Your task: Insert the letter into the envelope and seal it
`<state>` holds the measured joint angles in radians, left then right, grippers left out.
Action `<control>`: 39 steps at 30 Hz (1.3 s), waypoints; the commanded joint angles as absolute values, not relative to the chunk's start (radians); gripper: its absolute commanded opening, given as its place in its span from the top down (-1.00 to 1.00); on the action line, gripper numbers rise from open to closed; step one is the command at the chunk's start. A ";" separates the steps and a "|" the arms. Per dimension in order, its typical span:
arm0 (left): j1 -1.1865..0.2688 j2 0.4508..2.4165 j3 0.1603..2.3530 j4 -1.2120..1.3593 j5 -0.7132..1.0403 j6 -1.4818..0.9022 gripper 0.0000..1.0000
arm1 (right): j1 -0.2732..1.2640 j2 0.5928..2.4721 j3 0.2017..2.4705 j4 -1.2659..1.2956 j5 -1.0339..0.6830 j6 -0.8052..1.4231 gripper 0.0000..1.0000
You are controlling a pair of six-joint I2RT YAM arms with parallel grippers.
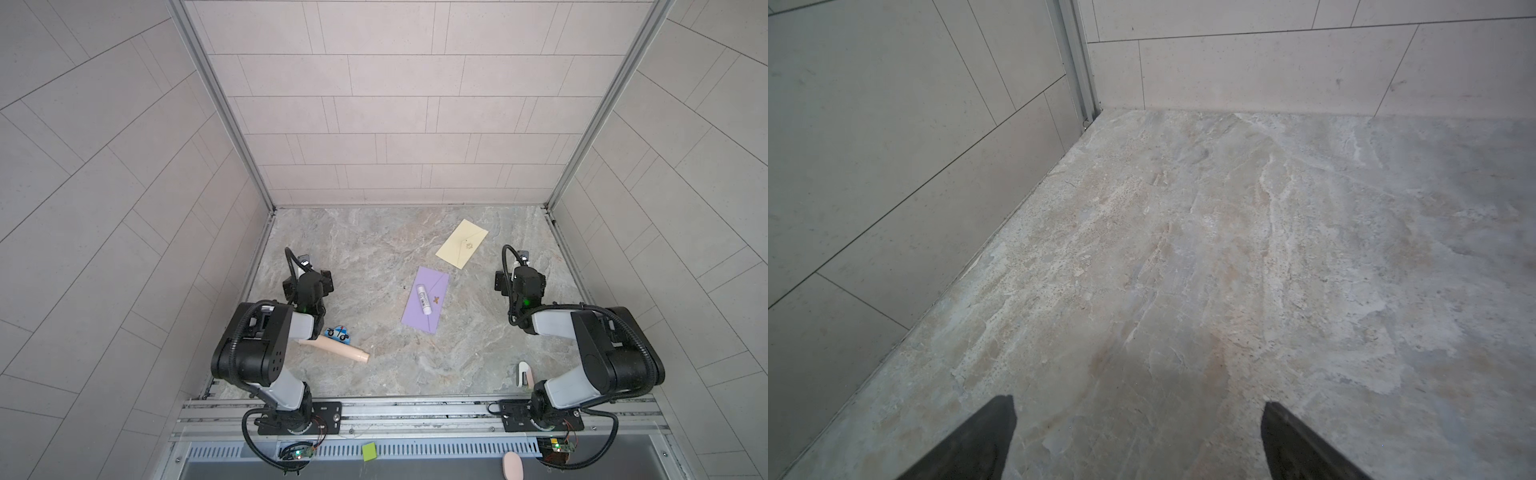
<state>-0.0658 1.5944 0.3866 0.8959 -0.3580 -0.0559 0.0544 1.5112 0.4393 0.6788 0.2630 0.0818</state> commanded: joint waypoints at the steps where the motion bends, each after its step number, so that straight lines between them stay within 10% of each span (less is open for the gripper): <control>1: -0.067 1.599 0.393 0.943 -0.348 -0.058 -1.00 | 0.066 1.512 0.436 0.715 0.242 0.059 -1.00; 39: -0.071 1.604 0.398 0.939 -0.354 -0.052 -1.00 | 0.063 1.520 0.451 0.695 0.238 0.061 -1.00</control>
<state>-0.0658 1.5944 0.3866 0.9157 -0.3538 -0.0555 0.0628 1.5116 0.4389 0.6914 0.2443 0.0746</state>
